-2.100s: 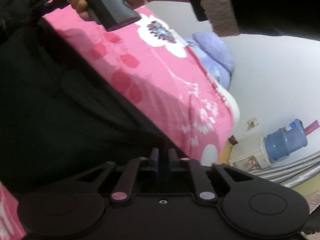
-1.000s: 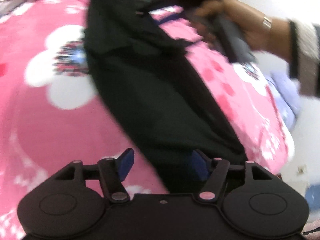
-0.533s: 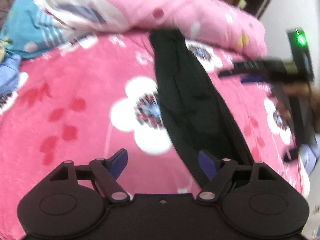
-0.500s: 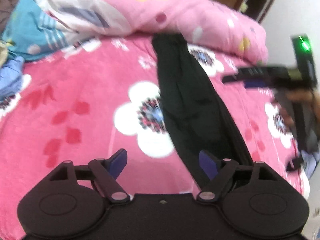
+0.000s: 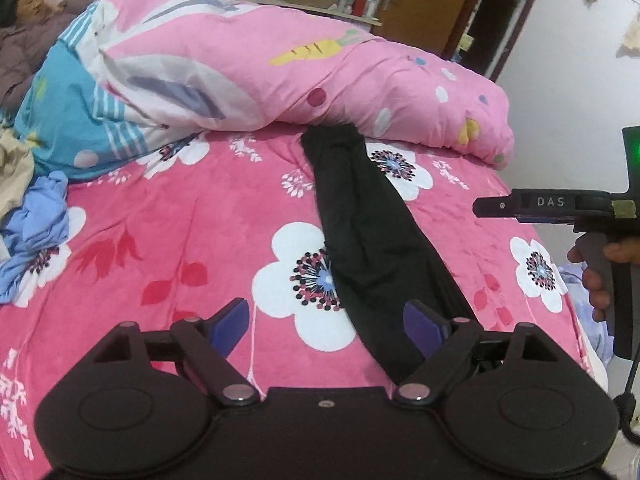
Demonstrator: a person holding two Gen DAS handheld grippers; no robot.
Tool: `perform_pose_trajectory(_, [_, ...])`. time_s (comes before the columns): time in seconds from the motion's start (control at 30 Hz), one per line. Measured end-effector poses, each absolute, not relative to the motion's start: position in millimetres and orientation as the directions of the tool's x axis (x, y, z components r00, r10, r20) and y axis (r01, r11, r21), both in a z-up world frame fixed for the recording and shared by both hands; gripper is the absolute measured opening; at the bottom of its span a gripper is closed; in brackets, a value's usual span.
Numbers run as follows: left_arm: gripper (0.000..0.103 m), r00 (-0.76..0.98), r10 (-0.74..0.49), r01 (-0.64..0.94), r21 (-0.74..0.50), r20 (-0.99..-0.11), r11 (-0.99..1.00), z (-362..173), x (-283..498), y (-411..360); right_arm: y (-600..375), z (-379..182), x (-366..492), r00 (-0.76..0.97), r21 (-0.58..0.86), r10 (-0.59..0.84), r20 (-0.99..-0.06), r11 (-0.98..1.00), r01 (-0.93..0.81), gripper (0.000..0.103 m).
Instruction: Fold clothes
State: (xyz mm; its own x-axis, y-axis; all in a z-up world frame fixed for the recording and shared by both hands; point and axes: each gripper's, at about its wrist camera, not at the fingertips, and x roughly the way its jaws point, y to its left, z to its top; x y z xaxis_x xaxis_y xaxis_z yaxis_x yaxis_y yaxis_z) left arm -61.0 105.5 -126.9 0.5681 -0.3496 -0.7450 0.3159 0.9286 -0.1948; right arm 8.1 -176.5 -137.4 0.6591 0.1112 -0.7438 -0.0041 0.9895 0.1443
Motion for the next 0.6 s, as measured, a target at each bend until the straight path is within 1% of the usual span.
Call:
perform_pose_trajectory(0.4, [0.083,0.469,-0.379,0.375,-0.208,-0.798,0.903,-170.0,-55.8,68.8,-192.6,-162.1,-0.4,0.642,0.114,0.074,-0.764,0.993,0.021,0.089])
perform_pose_trajectory(0.6, [0.083,0.447,-0.396,0.420,-0.202,-0.802,0.885,-172.4,-45.0,57.3,-202.5,-164.5,-0.6,0.640,0.111,0.054,-0.767,0.993,0.049,0.089])
